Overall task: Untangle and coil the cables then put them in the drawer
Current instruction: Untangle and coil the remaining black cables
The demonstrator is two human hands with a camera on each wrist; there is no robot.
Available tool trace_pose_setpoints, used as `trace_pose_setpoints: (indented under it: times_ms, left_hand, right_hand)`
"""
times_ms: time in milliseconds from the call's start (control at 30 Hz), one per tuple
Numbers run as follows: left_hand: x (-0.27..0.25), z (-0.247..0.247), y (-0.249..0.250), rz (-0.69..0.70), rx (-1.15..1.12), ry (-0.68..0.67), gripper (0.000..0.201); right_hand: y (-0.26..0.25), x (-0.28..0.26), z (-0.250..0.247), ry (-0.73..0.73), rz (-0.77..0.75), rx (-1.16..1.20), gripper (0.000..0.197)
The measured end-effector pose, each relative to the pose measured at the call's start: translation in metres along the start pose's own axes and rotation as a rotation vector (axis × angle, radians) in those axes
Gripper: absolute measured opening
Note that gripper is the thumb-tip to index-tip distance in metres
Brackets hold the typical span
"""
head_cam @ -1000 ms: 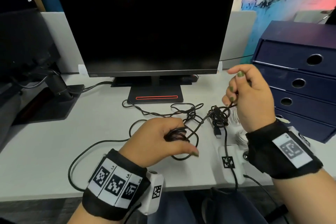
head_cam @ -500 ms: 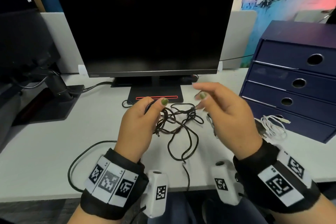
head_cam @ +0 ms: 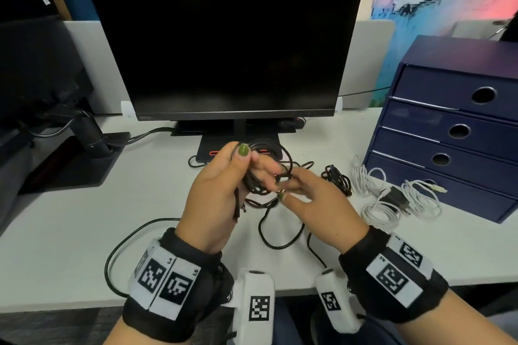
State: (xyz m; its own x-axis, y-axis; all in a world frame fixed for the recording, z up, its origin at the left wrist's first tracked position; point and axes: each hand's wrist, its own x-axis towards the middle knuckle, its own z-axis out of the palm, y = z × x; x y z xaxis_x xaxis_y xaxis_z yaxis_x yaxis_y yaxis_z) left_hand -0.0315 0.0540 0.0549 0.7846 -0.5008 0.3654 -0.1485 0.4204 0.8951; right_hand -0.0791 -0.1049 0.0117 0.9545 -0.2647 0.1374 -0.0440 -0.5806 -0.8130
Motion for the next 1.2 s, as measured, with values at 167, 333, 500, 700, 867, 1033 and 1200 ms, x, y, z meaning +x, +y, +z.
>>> trace_pose_setpoints:
  times_ms: [167,333,500,700,867,1033,1200]
  left_hand:
    - [0.004,-0.004,-0.003,0.112,0.042,0.098,0.02]
    - [0.005,-0.01,-0.017,0.191,0.322,0.193,0.017]
    - [0.004,-0.02,-0.028,0.189,0.765,0.094,0.014]
    - [0.001,-0.024,-0.034,0.125,1.057,-0.099,0.022]
    - [-0.003,-0.01,-0.028,0.042,0.568,-0.221,0.031]
    - [-0.004,0.001,-0.024,-0.001,0.386,-0.219,0.013]
    - [-0.003,0.005,-0.016,0.063,0.078,-0.168,0.017]
  right_hand:
    - [-0.005,-0.014,0.011,-0.211,-0.019,-0.117,0.01]
    - [-0.022,-0.029,0.012,-0.361,-0.097,-0.157,0.017]
    - [-0.038,-0.033,-0.004,-0.297,-0.236,-0.241,0.016]
    - [-0.044,-0.022,-0.036,0.141,-0.402,-0.275,0.011]
    - [-0.046,-0.014,-0.047,0.283,-0.434,-0.188,0.012]
    - [-0.043,-0.006,-0.039,0.239,-0.332,-0.034,0.027]
    - [-0.026,0.001,-0.008,0.052,-0.152,-0.085,0.02]
